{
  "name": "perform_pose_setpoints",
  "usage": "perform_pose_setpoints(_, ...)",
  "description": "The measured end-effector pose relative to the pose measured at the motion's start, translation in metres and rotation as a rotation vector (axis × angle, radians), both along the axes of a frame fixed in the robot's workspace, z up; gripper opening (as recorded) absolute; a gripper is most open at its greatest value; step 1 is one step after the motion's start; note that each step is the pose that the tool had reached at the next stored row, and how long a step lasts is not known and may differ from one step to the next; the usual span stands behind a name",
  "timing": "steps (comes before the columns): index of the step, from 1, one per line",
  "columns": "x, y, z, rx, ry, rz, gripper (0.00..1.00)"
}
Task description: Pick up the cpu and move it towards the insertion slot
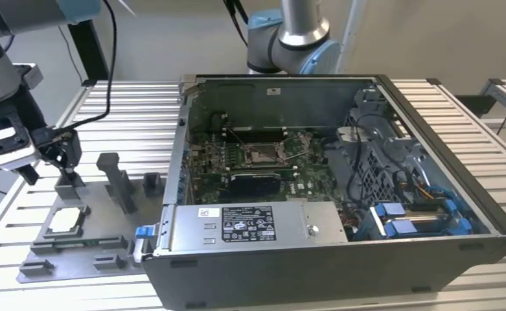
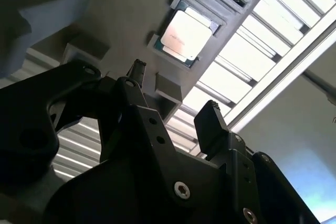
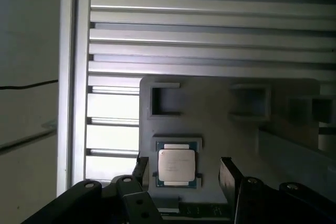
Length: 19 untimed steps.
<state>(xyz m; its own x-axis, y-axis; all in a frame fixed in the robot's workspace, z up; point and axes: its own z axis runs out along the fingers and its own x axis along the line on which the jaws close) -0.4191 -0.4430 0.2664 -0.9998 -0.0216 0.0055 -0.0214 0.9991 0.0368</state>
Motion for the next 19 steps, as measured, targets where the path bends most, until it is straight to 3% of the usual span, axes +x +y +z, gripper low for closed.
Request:
perform_pose_setpoints(3,0.0000,-0.0003,-0.0055,-0.0001,0.0001,0.000,1.00)
perform_pose_setpoints(10,0.0000,-0.0061,-0.0177,0.0000,0.0001,0.000,1.00)
perform_pose_setpoints(19,0.0000,-0.0229,-0.0335,-0.0001,0.0013,0.000,1.00)
